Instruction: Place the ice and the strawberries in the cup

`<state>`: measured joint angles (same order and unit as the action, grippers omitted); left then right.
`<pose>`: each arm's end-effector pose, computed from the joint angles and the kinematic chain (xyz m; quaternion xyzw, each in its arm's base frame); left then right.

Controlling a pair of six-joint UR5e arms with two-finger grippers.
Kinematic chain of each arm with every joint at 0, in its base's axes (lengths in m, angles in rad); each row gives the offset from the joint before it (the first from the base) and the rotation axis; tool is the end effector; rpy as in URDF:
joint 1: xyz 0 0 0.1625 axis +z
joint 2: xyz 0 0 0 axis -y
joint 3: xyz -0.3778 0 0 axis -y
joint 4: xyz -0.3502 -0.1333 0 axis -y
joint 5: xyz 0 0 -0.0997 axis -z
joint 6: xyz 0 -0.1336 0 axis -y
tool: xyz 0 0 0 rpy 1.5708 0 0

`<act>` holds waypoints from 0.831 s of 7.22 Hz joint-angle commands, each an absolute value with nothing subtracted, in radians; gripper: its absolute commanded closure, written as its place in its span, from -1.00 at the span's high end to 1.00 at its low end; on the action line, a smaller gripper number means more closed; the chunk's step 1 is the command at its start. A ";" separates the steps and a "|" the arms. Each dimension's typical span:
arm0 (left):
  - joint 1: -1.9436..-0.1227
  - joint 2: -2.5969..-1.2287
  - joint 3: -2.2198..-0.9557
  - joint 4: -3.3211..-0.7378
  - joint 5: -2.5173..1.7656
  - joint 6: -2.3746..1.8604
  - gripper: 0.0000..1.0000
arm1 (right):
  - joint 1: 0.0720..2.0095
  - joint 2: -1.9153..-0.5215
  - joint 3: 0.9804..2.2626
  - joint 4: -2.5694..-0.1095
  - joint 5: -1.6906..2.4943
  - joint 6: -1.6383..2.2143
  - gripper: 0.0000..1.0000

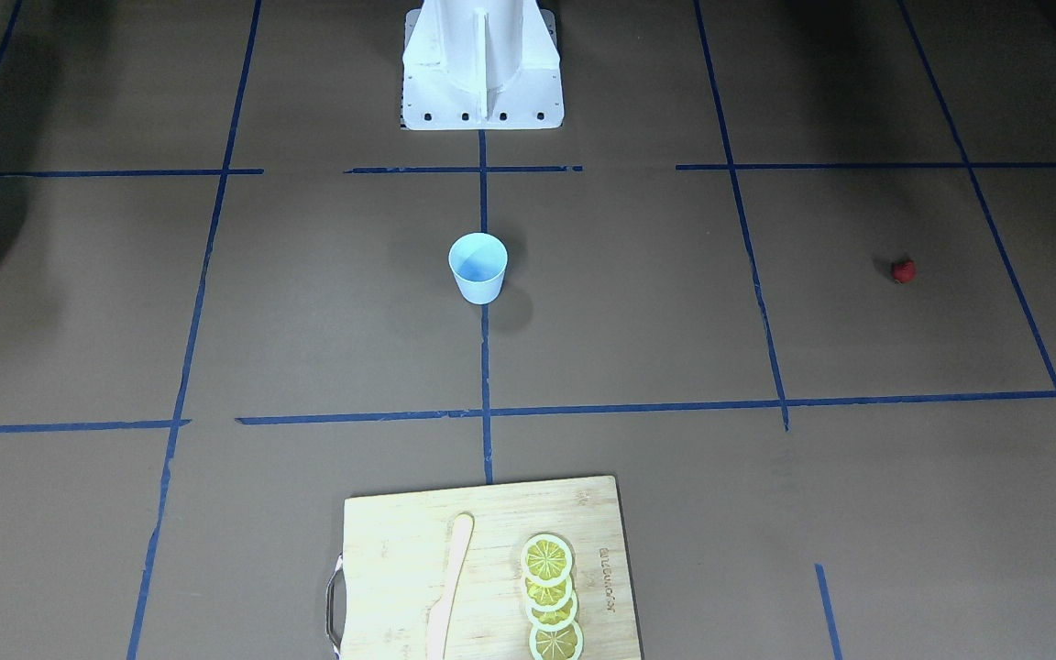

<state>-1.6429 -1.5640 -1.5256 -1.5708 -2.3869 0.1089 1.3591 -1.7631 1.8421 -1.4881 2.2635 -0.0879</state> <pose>-0.0677 -0.4382 0.6551 0.0121 0.3972 0.0066 0.9176 -0.0354 -0.3932 0.5911 0.0549 -0.3424 -0.1670 0.9230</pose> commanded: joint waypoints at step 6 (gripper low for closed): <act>-1.643 -1.568 -1.522 -1.572 -2.387 0.110 1.00 | 1.281 -1.743 1.767 -1.483 2.226 -0.143 0.56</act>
<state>-1.6429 -1.5674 -1.5227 -1.5721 -2.3869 0.1099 1.2937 -1.7448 1.7806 -1.4836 2.2327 -0.1396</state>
